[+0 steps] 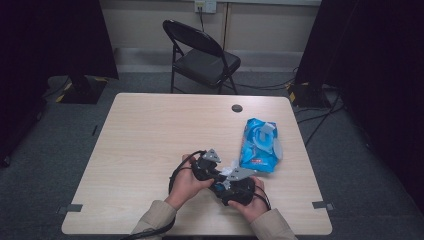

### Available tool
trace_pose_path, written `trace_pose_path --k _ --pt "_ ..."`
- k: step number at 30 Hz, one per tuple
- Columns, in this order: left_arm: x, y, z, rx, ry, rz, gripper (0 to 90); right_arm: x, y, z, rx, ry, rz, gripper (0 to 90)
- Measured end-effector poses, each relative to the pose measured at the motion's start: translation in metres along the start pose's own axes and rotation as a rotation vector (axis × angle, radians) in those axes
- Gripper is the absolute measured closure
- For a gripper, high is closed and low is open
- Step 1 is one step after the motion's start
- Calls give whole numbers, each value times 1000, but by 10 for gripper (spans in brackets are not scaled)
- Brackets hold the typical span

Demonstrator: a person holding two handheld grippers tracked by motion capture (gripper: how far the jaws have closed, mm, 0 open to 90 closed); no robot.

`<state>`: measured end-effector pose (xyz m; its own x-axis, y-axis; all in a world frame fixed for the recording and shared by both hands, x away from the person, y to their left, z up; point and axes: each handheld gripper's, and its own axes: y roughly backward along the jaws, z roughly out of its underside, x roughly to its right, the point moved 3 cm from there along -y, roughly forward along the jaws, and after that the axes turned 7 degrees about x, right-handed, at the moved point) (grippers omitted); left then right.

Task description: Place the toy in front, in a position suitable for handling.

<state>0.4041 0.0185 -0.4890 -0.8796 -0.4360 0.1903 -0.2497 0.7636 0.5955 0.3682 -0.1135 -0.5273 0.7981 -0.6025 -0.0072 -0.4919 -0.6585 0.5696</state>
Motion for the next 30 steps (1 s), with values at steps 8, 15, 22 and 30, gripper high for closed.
trace_pose_path --k 8,15,22,30 --pt "-3 1 2 17 26 14 821 0 0 0 0 0 0 250" --pt "-9 3 0 13 25 7 818 0 0 0 1 0 1 250" --pt "-20 9 -1 19 2 -45 822 0 0 0 1 1 1 250" --pt "-40 19 3 31 16 -106 822 0 0 0 0 0 0 250"
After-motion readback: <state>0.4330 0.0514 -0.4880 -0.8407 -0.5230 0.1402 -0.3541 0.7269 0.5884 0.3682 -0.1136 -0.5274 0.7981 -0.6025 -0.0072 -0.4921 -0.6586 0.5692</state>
